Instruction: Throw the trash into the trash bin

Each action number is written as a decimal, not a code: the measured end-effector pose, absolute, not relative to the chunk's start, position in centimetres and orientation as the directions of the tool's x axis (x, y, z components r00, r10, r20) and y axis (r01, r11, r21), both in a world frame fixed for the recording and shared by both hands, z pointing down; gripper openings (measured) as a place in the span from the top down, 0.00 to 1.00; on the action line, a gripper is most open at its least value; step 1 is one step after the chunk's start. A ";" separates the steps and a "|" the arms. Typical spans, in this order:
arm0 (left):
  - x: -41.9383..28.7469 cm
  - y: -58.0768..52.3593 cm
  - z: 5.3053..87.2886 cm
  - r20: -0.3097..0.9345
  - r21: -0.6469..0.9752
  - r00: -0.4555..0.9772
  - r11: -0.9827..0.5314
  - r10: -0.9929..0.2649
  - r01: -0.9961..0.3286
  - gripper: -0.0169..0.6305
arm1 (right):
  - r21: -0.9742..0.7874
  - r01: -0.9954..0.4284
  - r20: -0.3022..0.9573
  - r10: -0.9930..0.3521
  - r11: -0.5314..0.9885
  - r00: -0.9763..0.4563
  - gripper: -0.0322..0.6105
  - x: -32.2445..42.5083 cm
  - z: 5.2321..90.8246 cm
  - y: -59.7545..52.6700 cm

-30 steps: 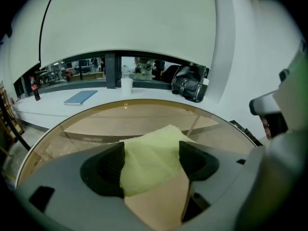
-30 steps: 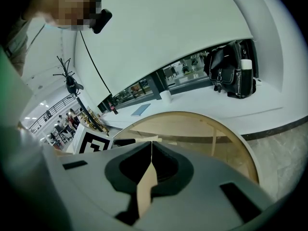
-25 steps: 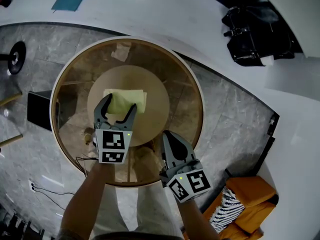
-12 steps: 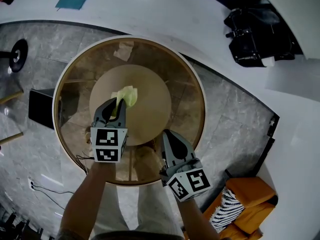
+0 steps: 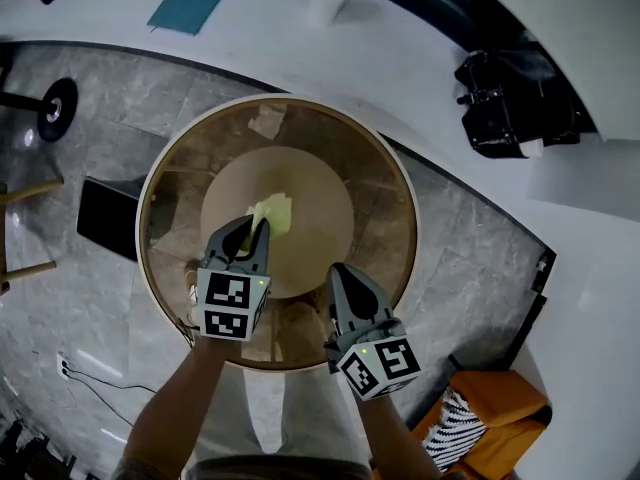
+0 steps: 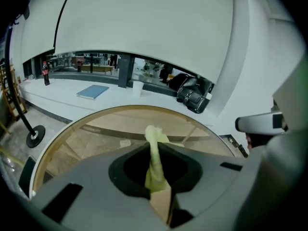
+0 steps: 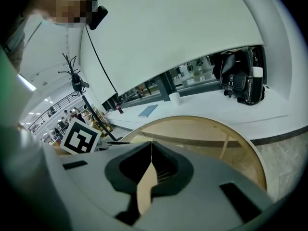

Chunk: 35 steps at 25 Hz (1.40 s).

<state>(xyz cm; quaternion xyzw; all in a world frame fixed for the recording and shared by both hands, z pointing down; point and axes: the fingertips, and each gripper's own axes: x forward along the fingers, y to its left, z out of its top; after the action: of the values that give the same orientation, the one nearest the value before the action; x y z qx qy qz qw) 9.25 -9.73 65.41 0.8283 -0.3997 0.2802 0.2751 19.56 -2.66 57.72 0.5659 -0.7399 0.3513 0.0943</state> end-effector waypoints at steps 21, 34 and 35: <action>-7.0 -8.2 46.1 0.646 0.243 0.446 -0.387 -0.620 -0.889 0.89 | -0.371 -0.855 0.541 -0.664 0.362 -0.515 0.92 3.6 45.4 -4.8; -25.5 -8.1 44.6 0.654 0.206 0.254 -0.156 -0.712 -0.966 0.89 | -0.387 -0.720 0.519 -0.509 0.576 -0.687 0.92 -13.6 43.8 -7.6; -26.6 -8.0 44.8 0.658 0.203 0.242 -0.141 -0.713 -0.969 0.89 | -0.388 -0.711 0.516 -0.501 0.586 -0.694 0.92 -14.6 43.9 -7.7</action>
<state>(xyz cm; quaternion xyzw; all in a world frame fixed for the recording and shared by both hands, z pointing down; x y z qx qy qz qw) -26.59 -7.99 44.83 0.7259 -0.5794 0.2085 0.3065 -14.59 -7.73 43.90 0.3475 -0.8723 0.2938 0.1789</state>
